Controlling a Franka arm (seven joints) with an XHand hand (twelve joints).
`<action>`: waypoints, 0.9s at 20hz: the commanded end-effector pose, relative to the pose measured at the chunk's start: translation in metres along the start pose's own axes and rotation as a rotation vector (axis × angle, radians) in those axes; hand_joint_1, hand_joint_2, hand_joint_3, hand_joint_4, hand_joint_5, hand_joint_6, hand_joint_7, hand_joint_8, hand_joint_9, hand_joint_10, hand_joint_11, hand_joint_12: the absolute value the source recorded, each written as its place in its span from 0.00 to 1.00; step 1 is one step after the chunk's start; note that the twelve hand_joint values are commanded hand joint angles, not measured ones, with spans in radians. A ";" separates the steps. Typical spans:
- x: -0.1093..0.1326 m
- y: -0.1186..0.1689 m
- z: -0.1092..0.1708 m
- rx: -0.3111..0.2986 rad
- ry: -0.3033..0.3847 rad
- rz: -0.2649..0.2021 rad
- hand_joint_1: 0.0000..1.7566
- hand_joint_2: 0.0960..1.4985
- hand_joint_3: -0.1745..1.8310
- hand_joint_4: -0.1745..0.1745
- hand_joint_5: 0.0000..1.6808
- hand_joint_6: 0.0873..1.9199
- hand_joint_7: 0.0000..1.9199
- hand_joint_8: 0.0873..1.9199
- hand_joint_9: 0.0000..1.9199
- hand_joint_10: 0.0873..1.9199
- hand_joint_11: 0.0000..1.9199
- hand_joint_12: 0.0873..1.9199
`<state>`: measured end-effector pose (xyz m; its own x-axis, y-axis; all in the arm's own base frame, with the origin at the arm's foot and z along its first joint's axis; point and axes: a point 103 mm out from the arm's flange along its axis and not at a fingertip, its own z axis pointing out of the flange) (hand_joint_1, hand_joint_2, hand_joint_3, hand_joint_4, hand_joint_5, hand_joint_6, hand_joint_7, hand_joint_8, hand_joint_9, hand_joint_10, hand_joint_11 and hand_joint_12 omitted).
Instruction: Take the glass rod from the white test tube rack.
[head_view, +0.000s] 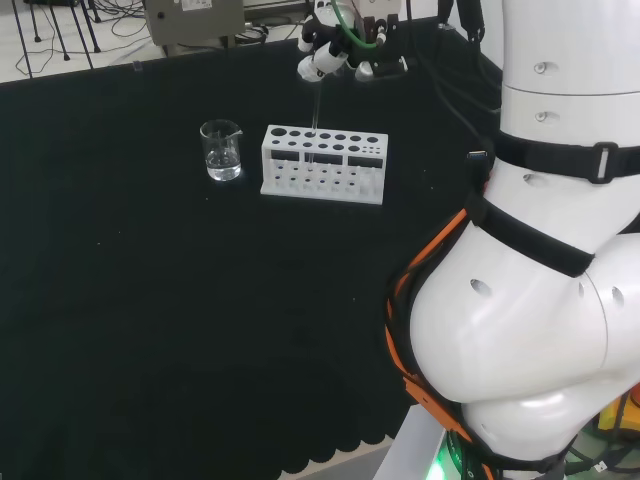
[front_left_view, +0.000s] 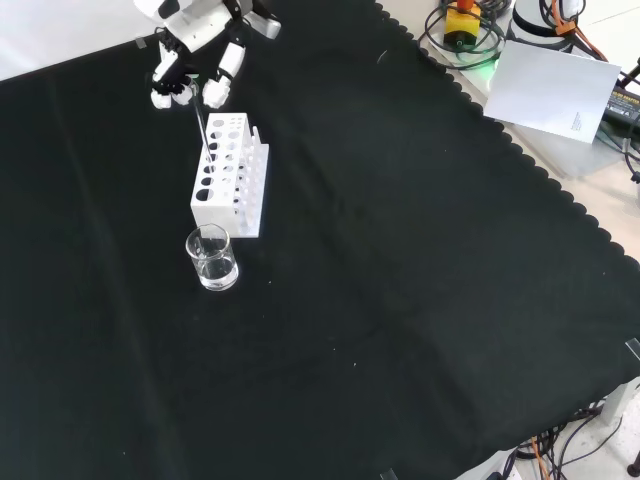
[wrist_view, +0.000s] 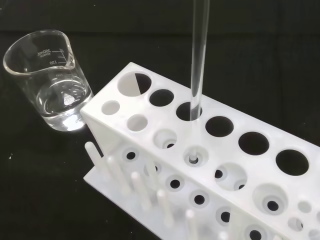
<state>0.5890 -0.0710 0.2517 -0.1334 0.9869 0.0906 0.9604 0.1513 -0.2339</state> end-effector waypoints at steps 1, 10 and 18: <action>-0.009 0.007 -0.002 0.006 0.010 0.001 0.46 0.72 0.00 0.28 0.20 0.30 0.41 0.42 0.47 0.38 0.51 0.70; -0.020 0.006 -0.006 0.023 0.002 0.034 0.45 0.71 0.00 0.35 0.18 0.27 0.36 0.42 0.34 0.42 0.40 0.71; -0.024 -0.013 -0.002 0.041 0.002 0.034 0.44 0.71 0.00 0.39 0.21 0.27 0.36 0.42 0.35 0.42 0.41 0.70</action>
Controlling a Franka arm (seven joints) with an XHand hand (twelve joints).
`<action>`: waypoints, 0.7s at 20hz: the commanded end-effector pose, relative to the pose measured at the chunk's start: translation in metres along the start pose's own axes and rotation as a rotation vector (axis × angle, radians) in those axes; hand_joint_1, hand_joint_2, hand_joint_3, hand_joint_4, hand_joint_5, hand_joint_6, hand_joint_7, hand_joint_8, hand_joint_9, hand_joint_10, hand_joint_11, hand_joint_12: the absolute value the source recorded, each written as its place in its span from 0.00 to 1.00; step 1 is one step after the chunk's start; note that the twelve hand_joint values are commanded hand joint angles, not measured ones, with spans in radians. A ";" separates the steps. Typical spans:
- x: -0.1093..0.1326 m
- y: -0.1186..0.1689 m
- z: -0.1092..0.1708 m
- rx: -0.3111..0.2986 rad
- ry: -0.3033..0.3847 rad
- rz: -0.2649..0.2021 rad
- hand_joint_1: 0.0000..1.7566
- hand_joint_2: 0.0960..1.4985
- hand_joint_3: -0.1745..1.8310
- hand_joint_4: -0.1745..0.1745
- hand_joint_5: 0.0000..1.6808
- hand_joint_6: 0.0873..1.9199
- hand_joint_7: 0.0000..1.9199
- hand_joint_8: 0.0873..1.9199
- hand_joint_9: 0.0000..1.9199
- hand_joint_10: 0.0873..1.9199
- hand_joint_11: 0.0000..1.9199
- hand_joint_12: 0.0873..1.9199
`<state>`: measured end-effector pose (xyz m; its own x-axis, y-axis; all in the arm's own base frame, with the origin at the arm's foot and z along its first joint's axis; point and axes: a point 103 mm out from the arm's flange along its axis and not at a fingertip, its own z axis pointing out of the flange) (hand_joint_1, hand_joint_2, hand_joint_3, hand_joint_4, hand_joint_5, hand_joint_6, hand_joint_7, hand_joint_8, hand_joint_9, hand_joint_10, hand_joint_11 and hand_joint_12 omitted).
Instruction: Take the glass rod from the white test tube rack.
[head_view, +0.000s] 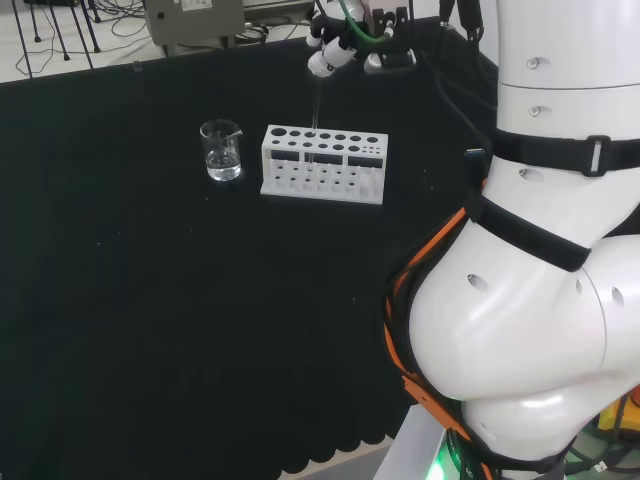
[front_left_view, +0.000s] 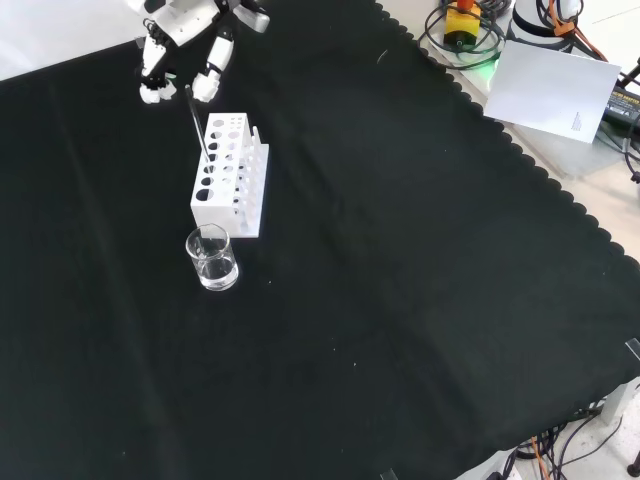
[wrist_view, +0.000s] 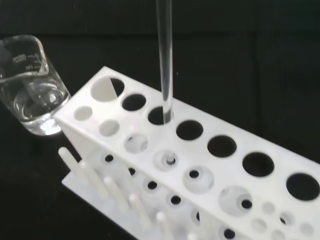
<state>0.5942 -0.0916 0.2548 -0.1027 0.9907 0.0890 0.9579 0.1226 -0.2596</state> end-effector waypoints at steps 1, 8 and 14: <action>-0.001 -0.015 0.004 0.020 -0.008 0.000 0.44 0.71 0.00 0.39 0.22 0.28 0.37 0.41 0.36 0.41 0.41 0.70; 0.014 -0.007 0.012 0.037 -0.018 -0.031 0.45 0.71 0.00 0.37 0.25 0.29 0.43 0.40 0.51 0.38 0.49 0.68; 0.015 0.004 0.015 0.031 -0.003 -0.038 0.45 0.72 0.00 0.32 0.29 0.31 0.46 0.40 0.57 0.40 0.54 0.67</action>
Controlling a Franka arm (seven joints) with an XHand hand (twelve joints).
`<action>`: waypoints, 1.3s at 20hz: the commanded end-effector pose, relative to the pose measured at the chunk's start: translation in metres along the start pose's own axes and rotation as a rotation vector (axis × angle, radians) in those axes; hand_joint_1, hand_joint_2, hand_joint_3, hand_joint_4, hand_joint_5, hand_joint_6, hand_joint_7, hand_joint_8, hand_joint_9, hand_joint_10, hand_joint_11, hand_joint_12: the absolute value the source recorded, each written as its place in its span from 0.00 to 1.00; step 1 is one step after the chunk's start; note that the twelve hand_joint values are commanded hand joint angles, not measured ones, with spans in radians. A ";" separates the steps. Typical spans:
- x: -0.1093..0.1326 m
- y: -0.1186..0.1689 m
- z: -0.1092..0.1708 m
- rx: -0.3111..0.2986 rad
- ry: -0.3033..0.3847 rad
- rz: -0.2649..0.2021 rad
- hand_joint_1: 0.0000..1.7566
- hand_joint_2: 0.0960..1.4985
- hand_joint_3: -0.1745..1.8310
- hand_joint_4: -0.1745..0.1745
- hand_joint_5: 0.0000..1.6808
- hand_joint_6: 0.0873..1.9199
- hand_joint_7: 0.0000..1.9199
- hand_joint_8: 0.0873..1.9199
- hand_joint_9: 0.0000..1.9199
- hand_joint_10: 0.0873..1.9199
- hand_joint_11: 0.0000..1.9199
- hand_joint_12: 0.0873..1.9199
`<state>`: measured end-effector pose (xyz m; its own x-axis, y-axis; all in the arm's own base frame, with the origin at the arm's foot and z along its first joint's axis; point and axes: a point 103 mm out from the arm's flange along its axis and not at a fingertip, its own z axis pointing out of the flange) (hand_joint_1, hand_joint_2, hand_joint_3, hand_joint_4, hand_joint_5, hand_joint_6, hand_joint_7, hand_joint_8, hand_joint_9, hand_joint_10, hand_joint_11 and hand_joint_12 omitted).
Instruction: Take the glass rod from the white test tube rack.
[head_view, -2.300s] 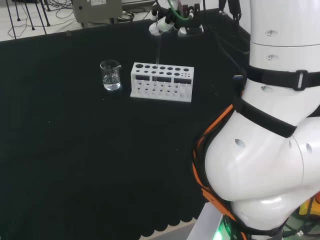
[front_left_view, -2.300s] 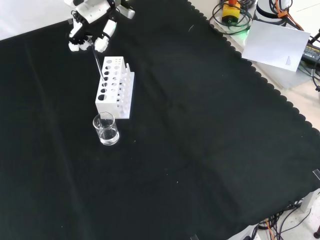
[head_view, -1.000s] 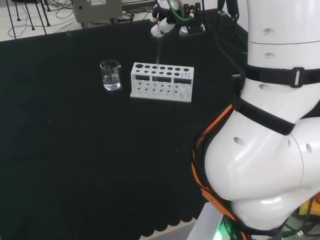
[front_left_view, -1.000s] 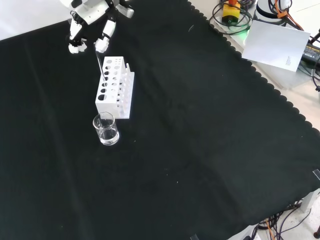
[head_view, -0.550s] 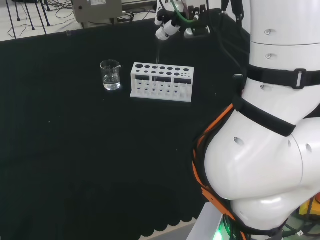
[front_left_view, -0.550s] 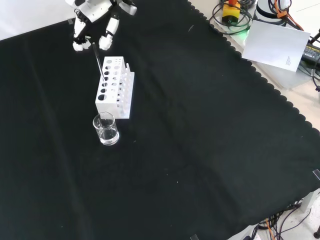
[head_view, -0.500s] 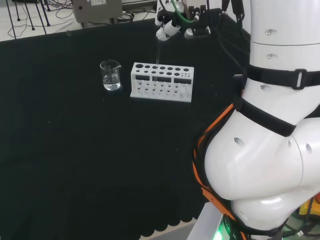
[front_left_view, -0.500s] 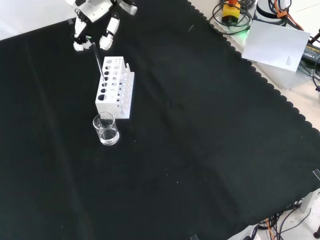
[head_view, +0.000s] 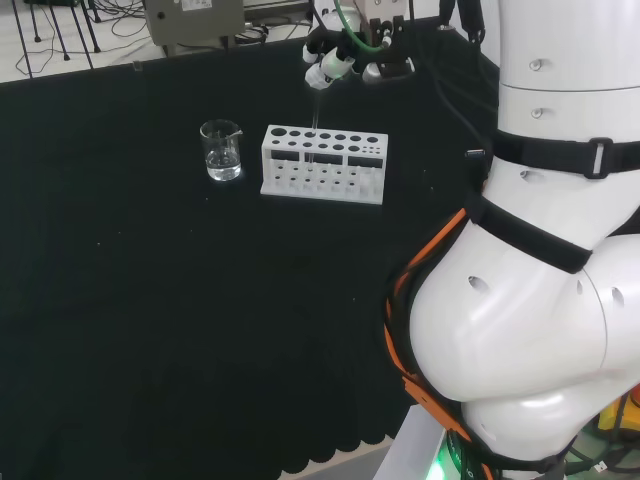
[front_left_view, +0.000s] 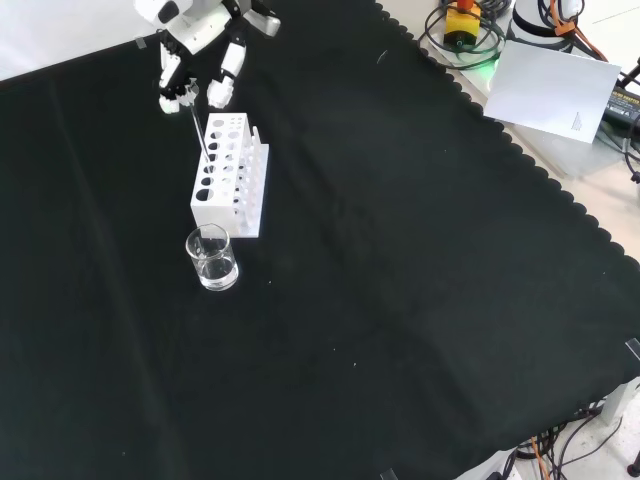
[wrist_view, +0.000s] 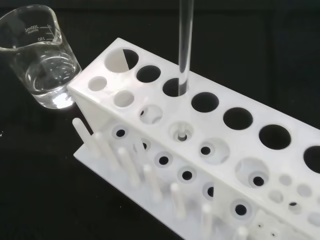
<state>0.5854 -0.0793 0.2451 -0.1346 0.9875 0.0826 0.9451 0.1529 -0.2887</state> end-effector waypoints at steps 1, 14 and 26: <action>0.000 0.009 0.003 -0.004 0.016 -0.007 0.46 0.72 0.00 0.30 0.30 0.32 0.46 0.40 0.58 0.40 0.56 0.67; -0.015 0.008 0.002 -0.015 0.001 0.014 0.50 0.73 0.00 0.10 0.38 0.36 0.51 0.40 0.72 0.40 0.76 0.66; 0.001 0.017 -0.005 -0.035 0.017 -0.017 0.52 0.74 0.00 0.03 0.40 0.36 0.52 0.40 0.77 0.38 0.81 0.65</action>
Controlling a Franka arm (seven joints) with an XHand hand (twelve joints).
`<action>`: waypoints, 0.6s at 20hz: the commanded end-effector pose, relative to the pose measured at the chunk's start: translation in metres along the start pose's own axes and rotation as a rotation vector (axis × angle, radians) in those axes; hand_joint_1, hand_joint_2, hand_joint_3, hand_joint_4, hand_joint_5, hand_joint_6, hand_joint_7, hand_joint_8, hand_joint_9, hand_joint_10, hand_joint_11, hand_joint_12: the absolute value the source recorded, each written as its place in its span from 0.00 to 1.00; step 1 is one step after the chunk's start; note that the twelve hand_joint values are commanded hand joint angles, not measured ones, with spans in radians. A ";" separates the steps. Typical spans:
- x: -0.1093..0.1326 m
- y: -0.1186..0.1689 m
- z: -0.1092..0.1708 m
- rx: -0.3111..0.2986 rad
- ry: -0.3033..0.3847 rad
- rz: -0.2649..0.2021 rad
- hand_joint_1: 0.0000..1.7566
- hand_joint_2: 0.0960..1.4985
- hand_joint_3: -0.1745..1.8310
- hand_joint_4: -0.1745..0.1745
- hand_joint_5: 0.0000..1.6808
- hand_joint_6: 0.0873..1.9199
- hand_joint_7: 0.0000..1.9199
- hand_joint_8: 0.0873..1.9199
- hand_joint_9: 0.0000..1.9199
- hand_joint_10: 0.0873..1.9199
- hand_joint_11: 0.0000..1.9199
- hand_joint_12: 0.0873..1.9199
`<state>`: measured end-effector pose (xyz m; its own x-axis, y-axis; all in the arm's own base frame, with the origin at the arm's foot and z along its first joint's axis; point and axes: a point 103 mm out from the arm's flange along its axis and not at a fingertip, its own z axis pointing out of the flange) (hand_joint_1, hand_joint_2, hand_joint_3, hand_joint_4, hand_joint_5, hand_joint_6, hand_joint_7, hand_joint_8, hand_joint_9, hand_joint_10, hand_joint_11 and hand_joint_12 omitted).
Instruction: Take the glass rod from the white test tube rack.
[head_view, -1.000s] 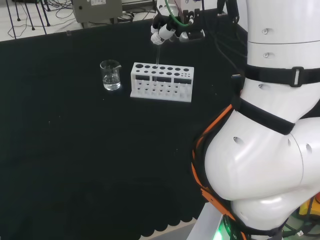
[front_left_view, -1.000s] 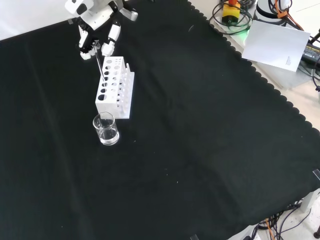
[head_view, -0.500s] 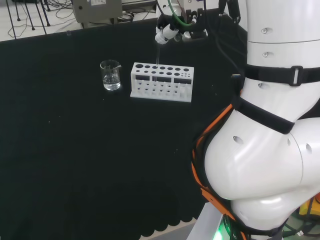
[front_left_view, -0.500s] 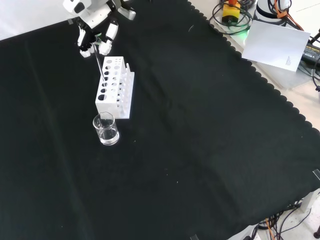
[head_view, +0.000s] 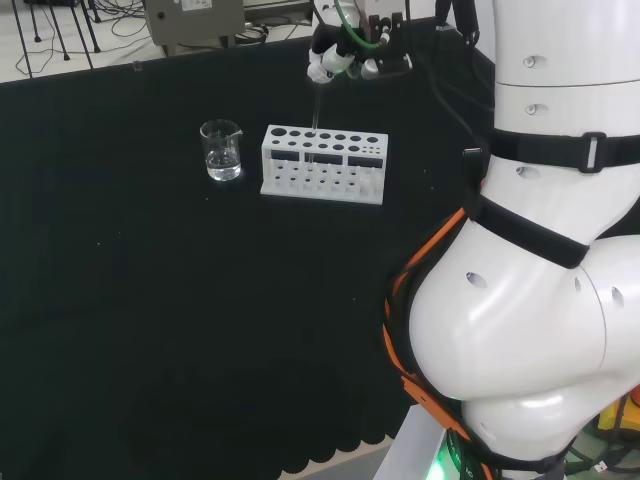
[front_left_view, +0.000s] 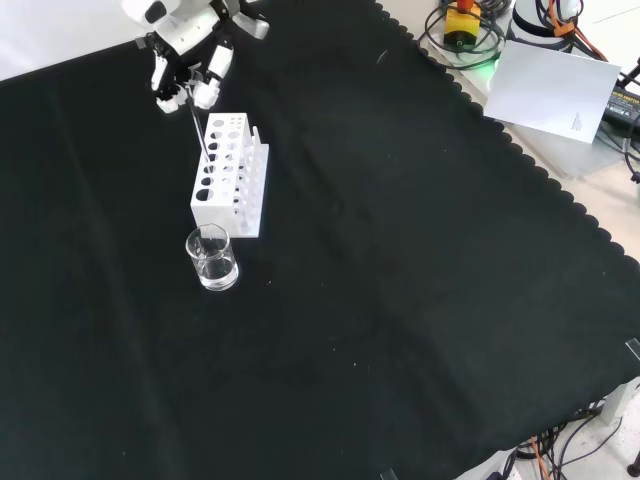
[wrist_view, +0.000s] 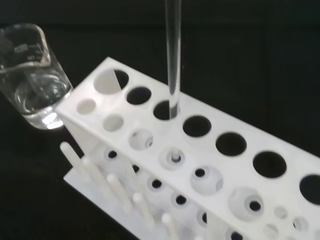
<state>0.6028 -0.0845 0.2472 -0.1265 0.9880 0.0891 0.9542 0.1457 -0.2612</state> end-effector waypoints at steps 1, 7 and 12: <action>0.009 0.002 0.002 -0.009 0.007 -0.023 0.53 0.74 0.00 0.02 0.41 0.36 0.52 0.40 0.78 0.37 0.82 0.65; 0.010 0.000 0.002 -0.117 -0.006 -0.024 0.67 0.73 0.04 0.00 0.56 0.41 0.61 0.40 0.88 0.32 0.95 0.57; 0.015 -0.005 -0.013 -0.268 0.029 -0.012 0.73 0.73 0.02 0.00 0.64 0.30 0.61 0.47 0.87 0.36 0.90 0.48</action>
<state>0.6006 -0.0756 0.2440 -0.1458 0.9848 0.0947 0.9720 0.1605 -0.1719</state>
